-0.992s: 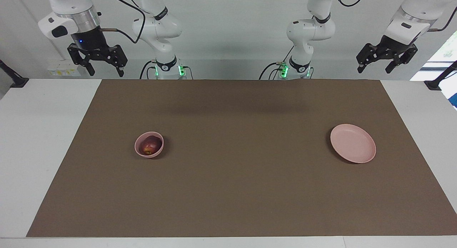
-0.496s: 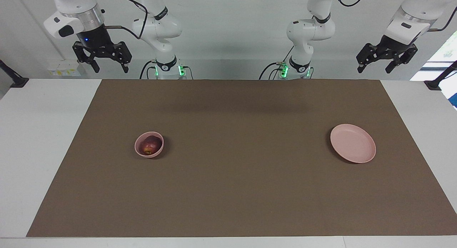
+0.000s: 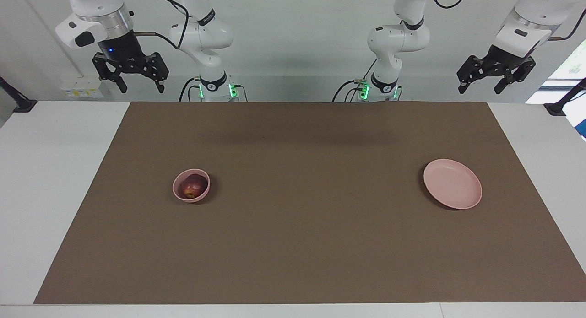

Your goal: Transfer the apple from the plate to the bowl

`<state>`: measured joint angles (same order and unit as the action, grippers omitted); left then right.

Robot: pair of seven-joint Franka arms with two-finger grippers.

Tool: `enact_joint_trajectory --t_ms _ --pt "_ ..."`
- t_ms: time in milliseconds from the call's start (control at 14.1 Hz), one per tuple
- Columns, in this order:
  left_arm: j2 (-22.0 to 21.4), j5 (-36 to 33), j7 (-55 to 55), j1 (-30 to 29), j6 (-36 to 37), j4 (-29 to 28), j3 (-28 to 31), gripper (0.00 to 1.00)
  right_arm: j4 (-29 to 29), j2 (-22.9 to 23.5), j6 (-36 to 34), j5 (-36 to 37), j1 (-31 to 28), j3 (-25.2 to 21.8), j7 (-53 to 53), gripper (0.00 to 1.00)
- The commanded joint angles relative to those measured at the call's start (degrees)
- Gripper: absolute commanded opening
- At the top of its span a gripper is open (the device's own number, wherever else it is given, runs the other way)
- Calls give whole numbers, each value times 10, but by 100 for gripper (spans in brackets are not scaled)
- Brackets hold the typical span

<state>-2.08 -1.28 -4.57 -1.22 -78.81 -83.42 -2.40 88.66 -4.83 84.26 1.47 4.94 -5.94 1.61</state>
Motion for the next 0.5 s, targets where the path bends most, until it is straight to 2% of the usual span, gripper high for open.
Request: enact_joint_trajectory --t_ms 0,425 --pt "-11 -3 -3 -9 1 -10 -5 100 7 -11 -1 -2 -4 1 18 100" --pt "-12 -3 -3 -9 1 -10 -5 100 5 -11 -10 -9 -8 -2 16 100"
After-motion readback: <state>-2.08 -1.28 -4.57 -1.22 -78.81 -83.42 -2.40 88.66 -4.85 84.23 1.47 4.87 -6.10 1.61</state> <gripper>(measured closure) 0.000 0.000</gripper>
